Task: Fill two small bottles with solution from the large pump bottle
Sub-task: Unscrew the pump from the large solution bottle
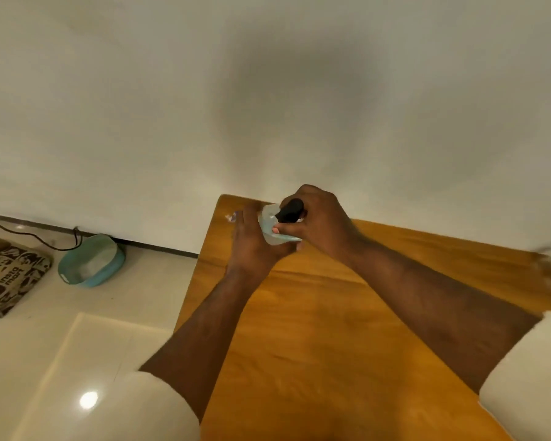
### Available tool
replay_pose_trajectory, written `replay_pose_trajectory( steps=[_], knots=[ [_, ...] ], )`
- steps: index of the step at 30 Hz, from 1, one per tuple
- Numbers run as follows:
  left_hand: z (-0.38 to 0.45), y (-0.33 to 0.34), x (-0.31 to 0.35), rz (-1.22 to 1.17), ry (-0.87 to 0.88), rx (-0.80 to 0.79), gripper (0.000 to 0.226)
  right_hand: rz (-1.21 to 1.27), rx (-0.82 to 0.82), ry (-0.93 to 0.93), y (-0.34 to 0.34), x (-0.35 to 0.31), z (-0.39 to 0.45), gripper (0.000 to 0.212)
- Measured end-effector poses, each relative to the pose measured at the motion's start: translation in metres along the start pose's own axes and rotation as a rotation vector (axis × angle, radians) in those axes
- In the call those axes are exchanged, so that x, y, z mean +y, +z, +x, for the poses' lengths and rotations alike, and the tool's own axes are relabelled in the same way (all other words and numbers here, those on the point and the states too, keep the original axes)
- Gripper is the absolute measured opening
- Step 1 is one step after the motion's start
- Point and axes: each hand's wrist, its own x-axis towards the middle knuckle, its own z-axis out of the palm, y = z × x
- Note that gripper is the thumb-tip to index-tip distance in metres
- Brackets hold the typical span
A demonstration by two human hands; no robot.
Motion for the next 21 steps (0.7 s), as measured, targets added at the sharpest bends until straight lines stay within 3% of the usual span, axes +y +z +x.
replay_pose_trajectory(
  steps=[4,12,16,21],
  knots=[
    [-0.085,0.024,0.037,-0.144,-0.023,-0.182,0.086,-0.072,-0.034,0.011,-0.029,0.002,-0.094,0.034],
    [-0.207,0.110,0.064,-0.141,-0.059,-0.368,0.086,-0.207,-0.074,0.075,-0.064,0.046,-0.248,0.029],
    [-0.233,0.143,0.076,-0.133,-0.058,-0.468,0.090,-0.302,0.021,0.120,-0.076,0.074,-0.296,0.033],
    [-0.249,0.180,0.089,-0.135,-0.098,-0.485,0.106,-0.398,0.115,0.254,-0.085,0.098,-0.313,0.040]
  ],
)
